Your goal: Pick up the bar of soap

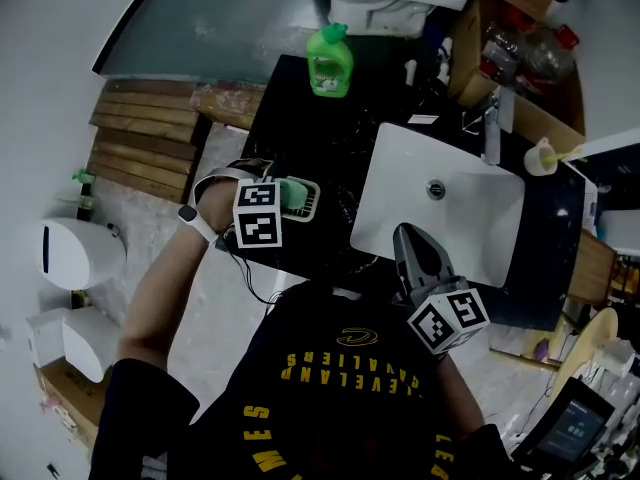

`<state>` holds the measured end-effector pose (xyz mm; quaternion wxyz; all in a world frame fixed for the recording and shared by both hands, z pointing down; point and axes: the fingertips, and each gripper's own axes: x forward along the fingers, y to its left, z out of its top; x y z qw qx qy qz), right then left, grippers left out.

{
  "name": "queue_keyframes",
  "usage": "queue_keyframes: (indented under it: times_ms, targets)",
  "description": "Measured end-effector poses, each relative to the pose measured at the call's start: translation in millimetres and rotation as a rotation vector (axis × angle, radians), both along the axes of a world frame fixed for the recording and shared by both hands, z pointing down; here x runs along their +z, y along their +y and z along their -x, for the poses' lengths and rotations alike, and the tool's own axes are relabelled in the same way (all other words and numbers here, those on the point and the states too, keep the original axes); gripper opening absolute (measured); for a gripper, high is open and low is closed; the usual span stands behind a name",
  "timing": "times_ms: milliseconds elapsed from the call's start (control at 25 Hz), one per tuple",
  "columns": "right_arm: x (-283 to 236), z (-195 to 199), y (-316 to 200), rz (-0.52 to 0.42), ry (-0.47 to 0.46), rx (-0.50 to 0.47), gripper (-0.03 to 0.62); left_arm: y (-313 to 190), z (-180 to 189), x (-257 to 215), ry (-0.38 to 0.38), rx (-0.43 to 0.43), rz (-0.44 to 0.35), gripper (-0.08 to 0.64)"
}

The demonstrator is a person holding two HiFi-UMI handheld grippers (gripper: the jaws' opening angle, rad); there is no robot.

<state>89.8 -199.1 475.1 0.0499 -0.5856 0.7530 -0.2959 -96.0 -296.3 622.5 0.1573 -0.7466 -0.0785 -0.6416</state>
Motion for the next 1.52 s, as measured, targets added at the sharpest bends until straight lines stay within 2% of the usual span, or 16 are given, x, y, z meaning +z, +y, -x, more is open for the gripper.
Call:
queue_keyframes:
  times_ms: [240, 440, 600, 760, 840, 1000, 1120, 1520]
  targets:
    - [1.9, -8.3, 6.2, -0.002, -0.045, 0.049, 0.021, -2.8, -2.5, 9.7, -0.059, 0.017, 0.011, 0.290]
    - [5.9, -16.0, 12.2, 0.007, -0.057, 0.063, 0.021, -7.4, -6.7, 16.3, -0.023, -0.038, -0.013, 0.290]
    - [7.8, -22.3, 15.7, 0.013, -0.059, 0.067, 0.021, -8.4, -7.0, 14.6, 0.009, -0.062, -0.072, 0.271]
    - [6.0, -18.5, 16.6, 0.018, -0.049, 0.039, 0.021, -10.8, -7.6, 12.3, 0.033, -0.079, -0.105, 0.268]
    - [5.3, -17.2, 17.2, 0.019, -0.042, 0.023, 0.021, -13.2, -9.6, 6.6, 0.071, -0.103, -0.119, 0.268]
    - [6.6, -18.2, 19.5, 0.023, -0.039, 0.006, 0.021, -18.0, -18.4, -18.0, 0.209, -0.208, -0.111, 0.267]
    - [6.0, -19.6, 20.6, 0.023, -0.039, -0.003, 0.021, -18.8, -25.5, -43.9, 0.359, -0.320, -0.098, 0.267]
    - [0.7, -5.6, 15.6, 0.017, -0.021, -0.078, 0.021, -6.4, -31.3, -120.2, 0.891, -0.713, 0.112, 0.267]
